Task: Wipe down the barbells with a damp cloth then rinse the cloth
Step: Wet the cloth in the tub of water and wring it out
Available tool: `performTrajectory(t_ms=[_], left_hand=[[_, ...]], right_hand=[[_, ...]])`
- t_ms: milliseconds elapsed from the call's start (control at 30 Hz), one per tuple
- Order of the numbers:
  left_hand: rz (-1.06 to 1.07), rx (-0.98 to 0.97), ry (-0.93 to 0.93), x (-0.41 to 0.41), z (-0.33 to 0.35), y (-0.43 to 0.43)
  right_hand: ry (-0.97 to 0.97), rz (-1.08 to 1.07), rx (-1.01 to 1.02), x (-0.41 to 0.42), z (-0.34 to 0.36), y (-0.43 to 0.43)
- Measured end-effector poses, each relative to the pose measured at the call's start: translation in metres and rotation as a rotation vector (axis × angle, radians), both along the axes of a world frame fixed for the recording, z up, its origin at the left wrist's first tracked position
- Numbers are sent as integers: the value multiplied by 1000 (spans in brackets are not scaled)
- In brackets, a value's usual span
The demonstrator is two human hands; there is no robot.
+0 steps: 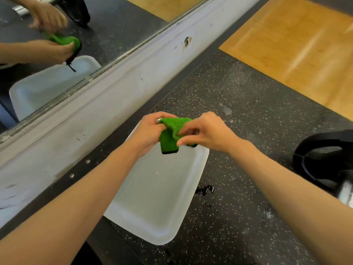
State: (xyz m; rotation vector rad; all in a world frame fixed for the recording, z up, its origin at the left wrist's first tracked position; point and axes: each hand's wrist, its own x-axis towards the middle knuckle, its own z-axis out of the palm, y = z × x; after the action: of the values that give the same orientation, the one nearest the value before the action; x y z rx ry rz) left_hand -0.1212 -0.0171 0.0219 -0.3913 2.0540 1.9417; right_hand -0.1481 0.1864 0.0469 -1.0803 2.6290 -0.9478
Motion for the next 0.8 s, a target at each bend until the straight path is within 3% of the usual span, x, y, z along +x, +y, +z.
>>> performTrajectory(t_ms=[133,200,300,367,500,600,700,800], left_hand=[[-113,-154,127,-7,15,-1],[-162,-194,184,-11,30,7],[-235,-244,278,-23,58,26],[-357,-383,370,-32,85,42],[-757,-867,449,-42,151,72],[-1008,-1186,514,-31,213,102],[-1130,-1335,580,-8,289,145],[-1276,-1350,633,10,366,198]], right_hand=[[60,-230,4,-5,-2,2],[-34,-196,150,-13,7,5],[-169,-178,178,-19,28,15],[-28,-294,269,-17,50,27],[182,-465,441,5,115,66],[138,-576,521,36,174,107],[87,-676,553,73,247,148],[-30,-820,535,109,320,185]])
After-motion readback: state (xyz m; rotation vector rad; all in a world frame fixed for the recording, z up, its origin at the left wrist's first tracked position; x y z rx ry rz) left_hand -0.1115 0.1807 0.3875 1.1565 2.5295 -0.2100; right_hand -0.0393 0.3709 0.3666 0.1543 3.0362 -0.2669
